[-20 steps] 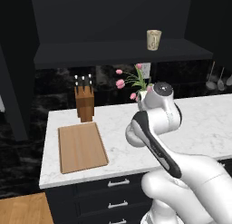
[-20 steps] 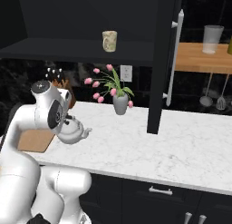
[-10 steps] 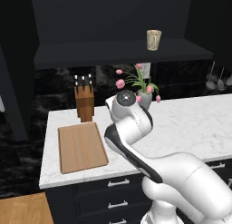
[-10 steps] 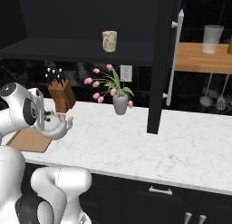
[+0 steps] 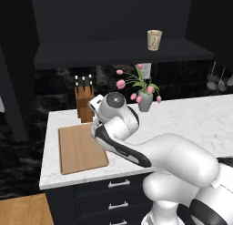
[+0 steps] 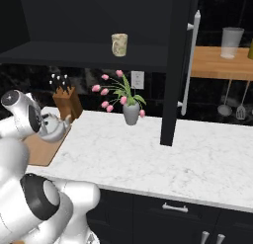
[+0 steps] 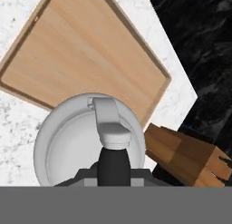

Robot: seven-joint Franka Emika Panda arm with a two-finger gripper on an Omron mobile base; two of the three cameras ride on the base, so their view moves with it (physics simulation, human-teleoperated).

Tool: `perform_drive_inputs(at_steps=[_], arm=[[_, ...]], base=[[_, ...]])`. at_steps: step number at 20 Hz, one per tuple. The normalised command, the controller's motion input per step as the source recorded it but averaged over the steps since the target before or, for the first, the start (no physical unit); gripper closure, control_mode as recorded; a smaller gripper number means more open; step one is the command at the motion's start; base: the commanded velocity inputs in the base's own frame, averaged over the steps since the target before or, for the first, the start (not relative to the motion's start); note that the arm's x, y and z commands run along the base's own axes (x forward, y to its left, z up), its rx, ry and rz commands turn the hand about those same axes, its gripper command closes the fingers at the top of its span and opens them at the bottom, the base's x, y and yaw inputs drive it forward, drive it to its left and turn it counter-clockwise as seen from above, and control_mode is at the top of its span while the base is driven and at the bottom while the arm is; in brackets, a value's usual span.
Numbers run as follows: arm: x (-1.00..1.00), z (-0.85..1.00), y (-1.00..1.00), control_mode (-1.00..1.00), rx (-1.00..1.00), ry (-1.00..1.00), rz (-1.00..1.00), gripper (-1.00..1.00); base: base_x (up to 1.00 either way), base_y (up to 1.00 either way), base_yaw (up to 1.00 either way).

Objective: Pick the kettle from the counter and place it on the tray. Then pick the mug from the cabinet and place it on the tray. Then close the cabinet doors.

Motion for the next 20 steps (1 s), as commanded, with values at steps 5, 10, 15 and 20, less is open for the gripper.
perform_drive_inputs(at_steps=[5, 10, 15, 20], arm=[[0.16, -0.13, 0.51, -1.0, 0.0, 0.0, 0.29, 1.0], [0.32, -0.15, 0.26, -1.0, -0.02, 0.0, 0.18, 1.0], [0.36, -0.25, 0.21, -1.0, -0.06, 0.0, 0.11, 1.0], [0.38, -0.2, 0.15, -1.0, -0.04, 0.0, 0.08, 1.0]], base=[[0.0, 0.0, 0.0], [0.0, 0.0, 0.0], [0.0, 0.0, 0.0], [0.0, 0.0, 0.0]])
